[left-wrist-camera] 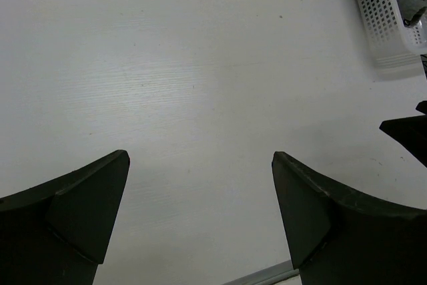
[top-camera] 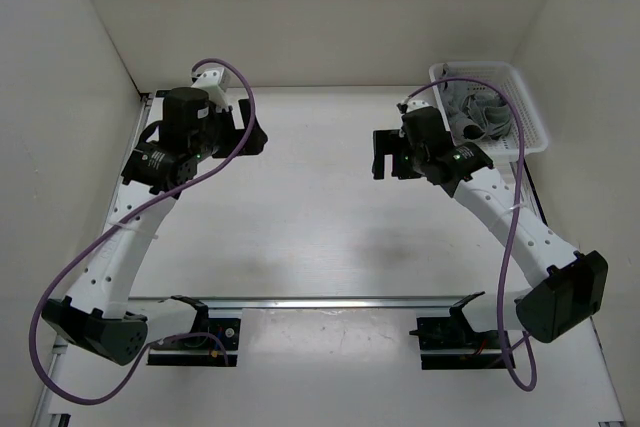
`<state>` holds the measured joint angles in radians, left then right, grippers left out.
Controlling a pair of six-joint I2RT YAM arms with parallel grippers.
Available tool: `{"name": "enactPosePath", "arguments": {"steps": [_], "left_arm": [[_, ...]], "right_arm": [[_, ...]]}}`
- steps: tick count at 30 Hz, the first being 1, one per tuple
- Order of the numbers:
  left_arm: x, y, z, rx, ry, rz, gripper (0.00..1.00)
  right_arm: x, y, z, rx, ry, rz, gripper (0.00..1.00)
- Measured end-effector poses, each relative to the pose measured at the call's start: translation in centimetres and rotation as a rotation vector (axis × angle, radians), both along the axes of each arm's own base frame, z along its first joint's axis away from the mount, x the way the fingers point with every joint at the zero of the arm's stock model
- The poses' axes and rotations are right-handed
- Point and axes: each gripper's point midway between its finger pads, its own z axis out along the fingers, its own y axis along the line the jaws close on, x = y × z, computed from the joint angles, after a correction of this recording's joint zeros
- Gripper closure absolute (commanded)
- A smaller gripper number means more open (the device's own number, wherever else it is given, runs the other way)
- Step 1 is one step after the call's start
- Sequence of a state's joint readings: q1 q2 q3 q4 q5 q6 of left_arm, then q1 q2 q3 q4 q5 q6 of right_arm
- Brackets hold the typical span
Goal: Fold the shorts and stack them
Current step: Grab the shorts from the pile
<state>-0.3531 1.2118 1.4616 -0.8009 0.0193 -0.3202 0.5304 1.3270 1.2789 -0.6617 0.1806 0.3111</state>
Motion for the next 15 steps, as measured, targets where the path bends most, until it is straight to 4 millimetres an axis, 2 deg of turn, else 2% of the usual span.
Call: {"name": "enactPosePath", "arguments": {"steps": [4,7,10,11,12,15], "left_arm": [[-0.1,-0.1,0.0,0.001,-0.001,-0.01,0.0],[-0.1,-0.2,0.0,-0.003,0.001,-0.015,0.0],[-0.2,-0.2,-0.5,-0.001,0.016,-0.013,0.0],[-0.2,-0.2,-0.7,-0.001,0.024,-0.012,0.0],[-0.2,-0.2,-0.9,0.002,0.031,-0.012,0.0],[-0.2,-0.4,-1.5,0.007,0.051,-0.026,0.0]], "right_arm": [[0.5,-0.9,0.0,-0.015,-0.009,-0.048,0.0],[1.1,-2.6,-0.1,-0.038,-0.012,-0.115,0.0],[2.1,-6.3,0.0,-0.057,0.003,-0.226,0.0],[3.0,-8.3,0.2,-0.053,0.008,-0.288,0.0],[3.6,-9.3,0.5,-0.051,0.006,-0.319,0.0],[7.0,-14.1,2.1,-0.035,0.013,-0.463,0.0]]}}
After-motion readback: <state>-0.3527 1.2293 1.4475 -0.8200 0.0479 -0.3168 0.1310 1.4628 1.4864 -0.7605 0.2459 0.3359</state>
